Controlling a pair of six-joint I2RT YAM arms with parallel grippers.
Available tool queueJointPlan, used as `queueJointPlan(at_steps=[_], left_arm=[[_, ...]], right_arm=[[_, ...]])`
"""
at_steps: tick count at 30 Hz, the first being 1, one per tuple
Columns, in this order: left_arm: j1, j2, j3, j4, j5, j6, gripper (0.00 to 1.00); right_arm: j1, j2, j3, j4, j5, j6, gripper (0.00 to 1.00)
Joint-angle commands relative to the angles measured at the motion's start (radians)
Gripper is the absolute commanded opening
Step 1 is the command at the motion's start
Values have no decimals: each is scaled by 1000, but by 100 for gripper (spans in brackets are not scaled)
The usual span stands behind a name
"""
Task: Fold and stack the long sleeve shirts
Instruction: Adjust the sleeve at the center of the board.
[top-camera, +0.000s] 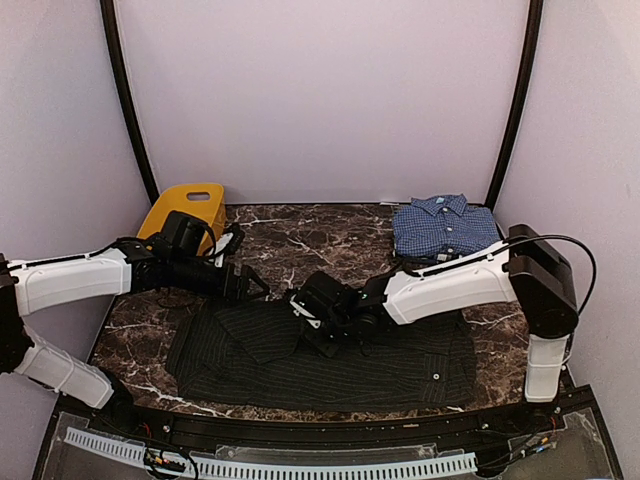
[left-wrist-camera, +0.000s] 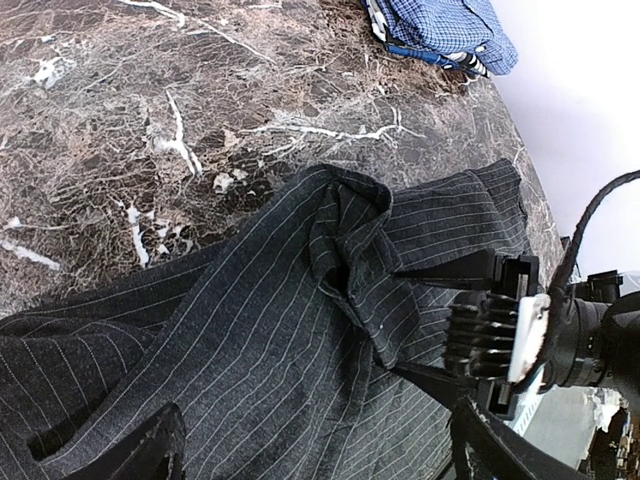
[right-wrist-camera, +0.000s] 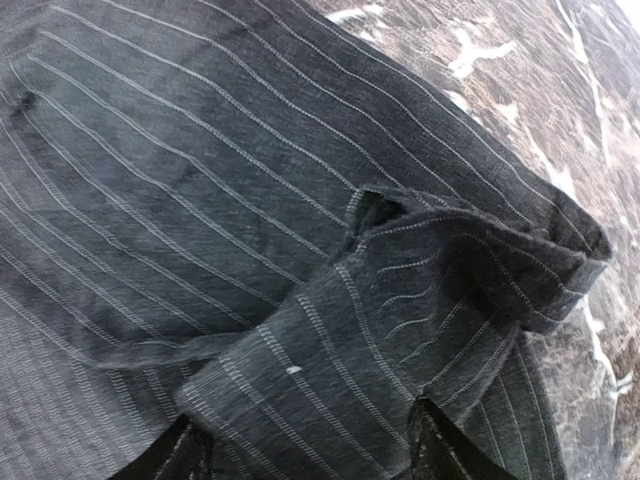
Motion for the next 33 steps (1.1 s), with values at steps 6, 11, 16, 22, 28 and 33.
queueJointPlan(at_steps=[6,11,16,22,28,33], left_arm=[[12,-22,-5,-16,14,8,90],[14,-12,-4,-13,17,10,90],[16,-4,2,-14,20,15,90],[18,-4,3,-28,13,32,90],[18,-25,-14,-28,-1,58,91],[18,-23,-32,-12,12,62,91]], right_arm=[[8,30,53,-70,125,-46,37],[-1,-21,27,-78,145,-41,12],[-25,-68,11,-93,119,-19,0],[-92,-167,-48,-111,35,6,0],[-180,-329,-143,-126,-75,42,0],[-257,-449,-219,-117,-197,127,0]])
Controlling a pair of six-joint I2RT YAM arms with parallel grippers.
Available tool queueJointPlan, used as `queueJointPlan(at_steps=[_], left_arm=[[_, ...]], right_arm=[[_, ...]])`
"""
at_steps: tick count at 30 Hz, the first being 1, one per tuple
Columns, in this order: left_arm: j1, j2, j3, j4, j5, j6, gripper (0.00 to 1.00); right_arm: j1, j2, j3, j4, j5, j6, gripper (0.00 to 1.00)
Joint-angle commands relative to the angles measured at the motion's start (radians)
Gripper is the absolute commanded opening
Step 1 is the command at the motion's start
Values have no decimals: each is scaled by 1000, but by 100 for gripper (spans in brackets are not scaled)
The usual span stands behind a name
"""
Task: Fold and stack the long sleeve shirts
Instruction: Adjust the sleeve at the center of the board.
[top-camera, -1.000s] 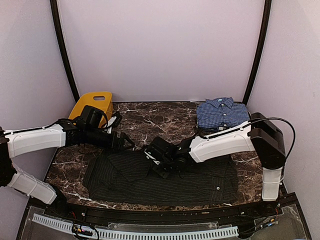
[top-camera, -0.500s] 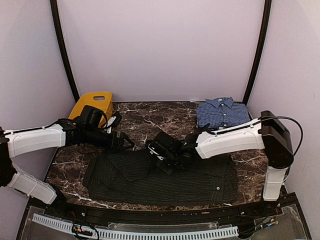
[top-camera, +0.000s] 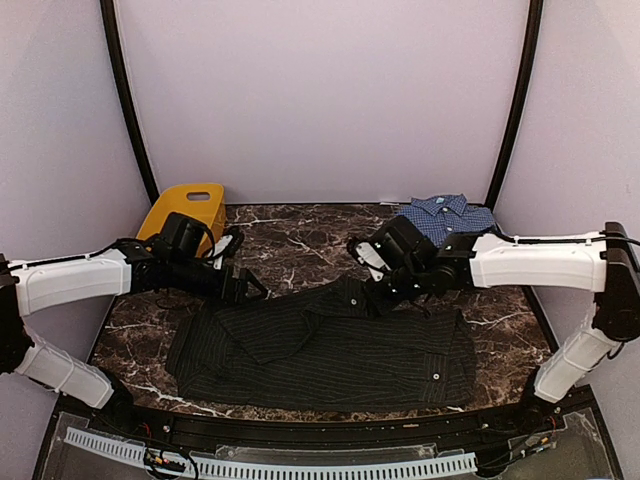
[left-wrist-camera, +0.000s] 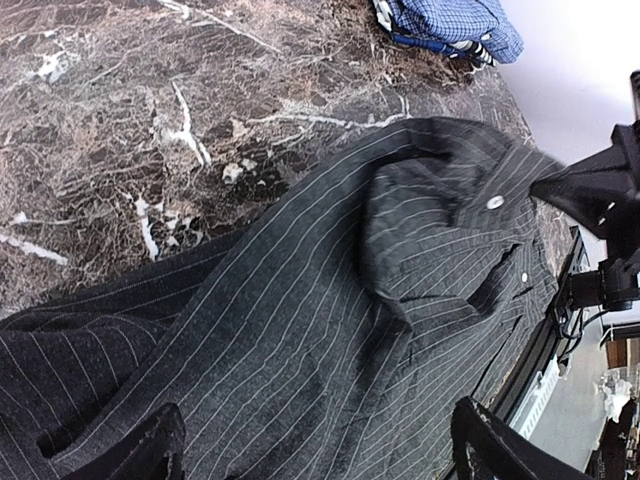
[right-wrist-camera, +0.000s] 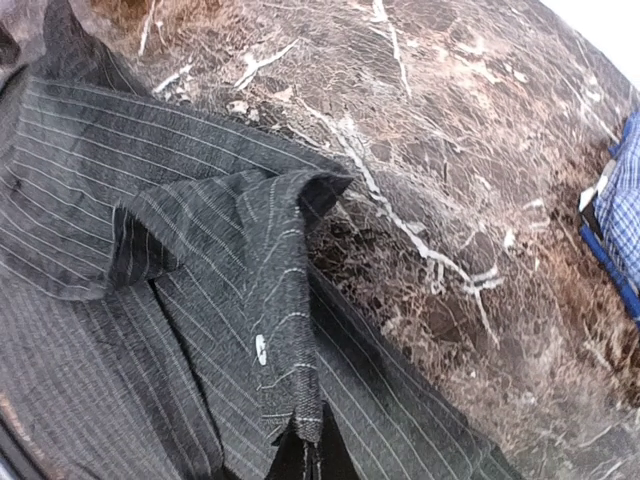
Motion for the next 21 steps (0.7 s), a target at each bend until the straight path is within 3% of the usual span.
queueJointPlan(at_steps=[1,10,21], left_arm=[[6,-20,-27,3,16,22,91],[6,-8,-27,0,34,32,90],[6,5,-13,-44,-86,58,89]], right_arm=[[-57,-90,-59,2,-144,100,0],[-173,-183,-112,-23,-336,166,0],[-313,-241,-114,-152,-421,127,0]])
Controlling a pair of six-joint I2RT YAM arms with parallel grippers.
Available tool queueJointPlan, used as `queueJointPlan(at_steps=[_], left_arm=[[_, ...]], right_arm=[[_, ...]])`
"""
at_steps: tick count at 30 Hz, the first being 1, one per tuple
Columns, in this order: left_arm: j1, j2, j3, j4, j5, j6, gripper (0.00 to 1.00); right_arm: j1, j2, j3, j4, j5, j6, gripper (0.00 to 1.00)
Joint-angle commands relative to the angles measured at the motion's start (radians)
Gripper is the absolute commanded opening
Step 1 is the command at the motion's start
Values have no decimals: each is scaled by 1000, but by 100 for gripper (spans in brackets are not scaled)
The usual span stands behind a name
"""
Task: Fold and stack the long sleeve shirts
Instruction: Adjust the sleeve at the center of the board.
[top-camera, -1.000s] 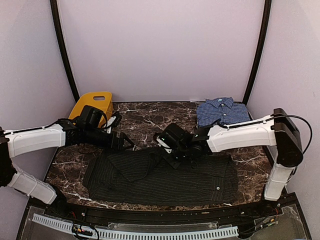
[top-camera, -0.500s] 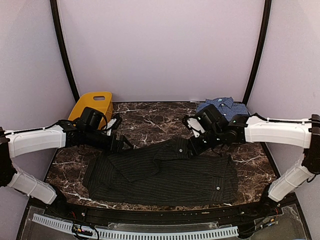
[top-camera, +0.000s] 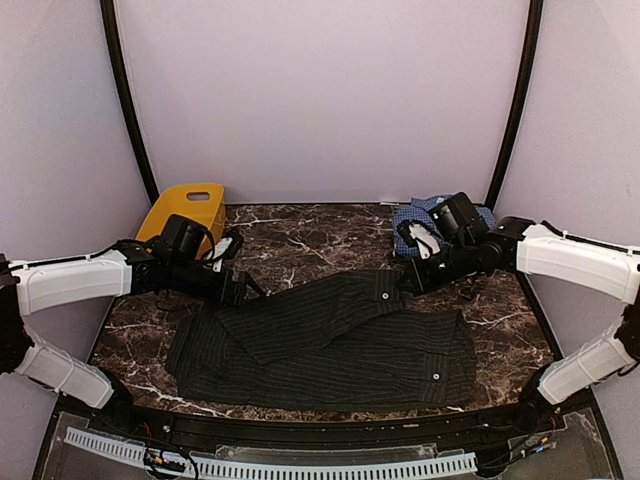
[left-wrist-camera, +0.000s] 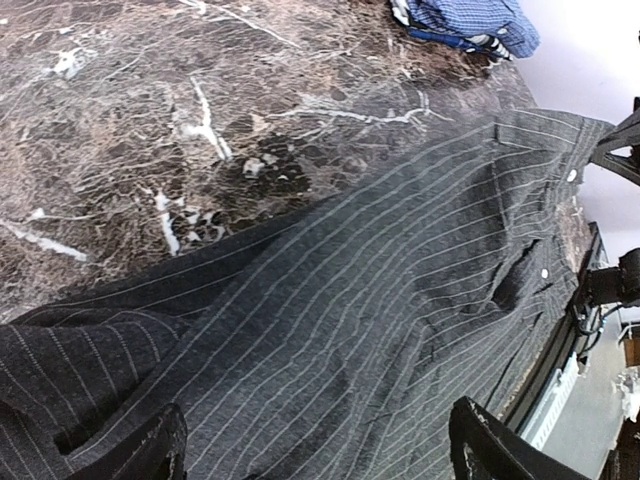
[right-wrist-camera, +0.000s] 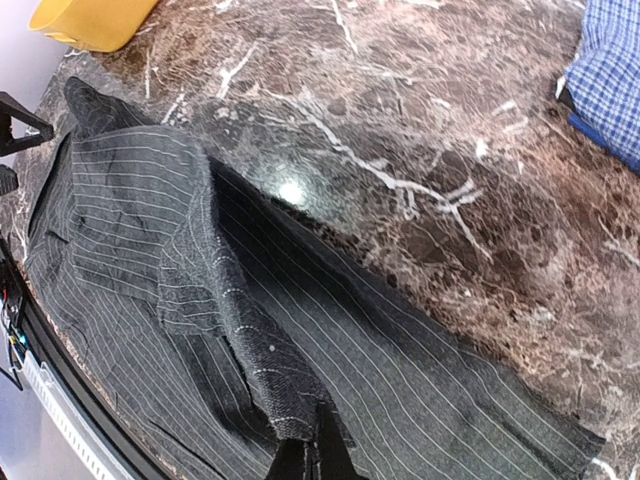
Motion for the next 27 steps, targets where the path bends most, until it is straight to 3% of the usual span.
queueJointPlan(at_steps=[1,9,16,27], left_arm=[[6,8,3,-47,-82,30,89],[6,32,32,-86,-191,52,89],[6,56,95,-74,-168,49,89],[45,141,106,-67,-229,-68,88]], right_arm=[[-40,-23,-14,-88,-28,-24,0],[-106,-54,-52,-175,18,-41,0],[-122,-58,-119,-182,38,-27,0],[-121,-79,-110,-149,-38,-57,0]])
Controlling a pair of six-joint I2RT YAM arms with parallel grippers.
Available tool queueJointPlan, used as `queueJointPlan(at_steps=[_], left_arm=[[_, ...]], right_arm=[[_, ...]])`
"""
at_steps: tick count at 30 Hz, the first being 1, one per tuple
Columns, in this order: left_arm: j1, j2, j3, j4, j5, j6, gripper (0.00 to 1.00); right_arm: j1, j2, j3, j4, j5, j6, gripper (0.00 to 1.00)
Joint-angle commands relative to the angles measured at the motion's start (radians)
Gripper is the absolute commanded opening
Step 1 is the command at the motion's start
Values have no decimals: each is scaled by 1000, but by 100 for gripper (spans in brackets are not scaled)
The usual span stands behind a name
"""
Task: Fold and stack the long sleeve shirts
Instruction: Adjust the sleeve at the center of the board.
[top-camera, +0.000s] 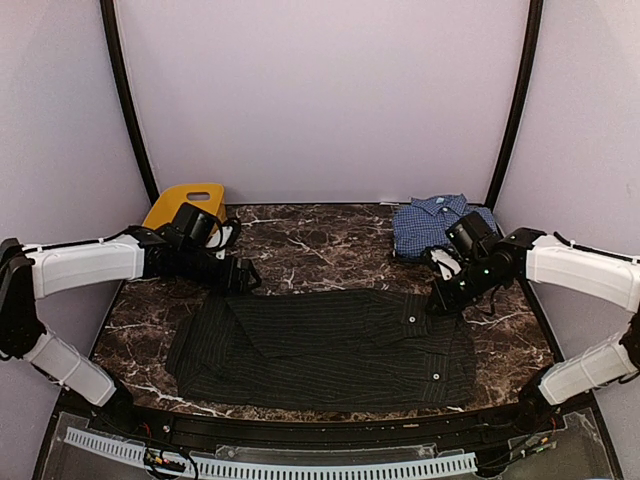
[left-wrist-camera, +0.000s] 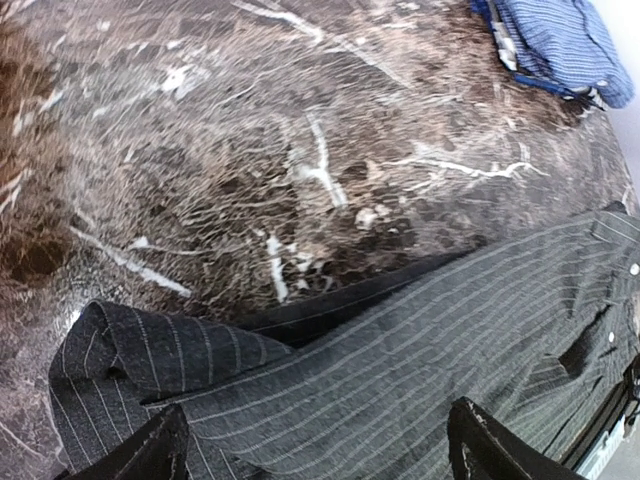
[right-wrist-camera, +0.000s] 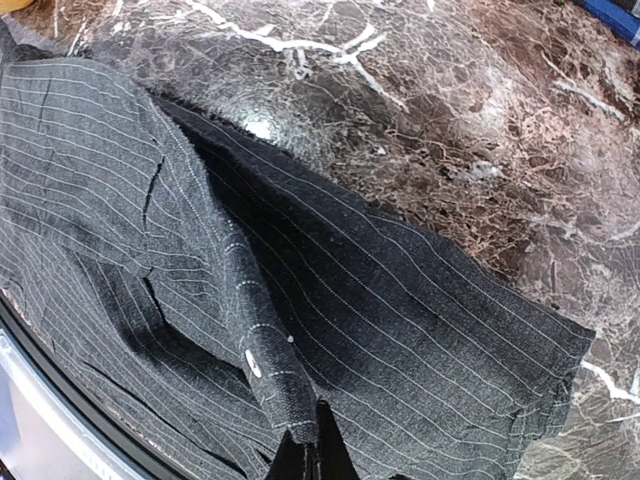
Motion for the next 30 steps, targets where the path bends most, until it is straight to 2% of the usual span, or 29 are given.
queueJointPlan(at_steps=[1,9,13,23,27,30], left_arm=[[38,44,-26,22,-1,-61,88],[81,70,-66,68,8,-82,81],[119,90,-93,97,71,-71,77],[182,156,-112,177,184,-50,76],[206,157,-114,218,236,-55,69],[216,157,-123,254,268,-64,60]], right_arm=[[-6,-14,9,22,-30,-21,0],[-6,-11,-16,42,-35,-34,0],[-6,-6,-24,48,-37,-34,0],[-7,-32,-3,19,-32,-31,0],[-6,-43,15,10,-38,-34,0],[-6,-39,21,6,-39,-37,0]])
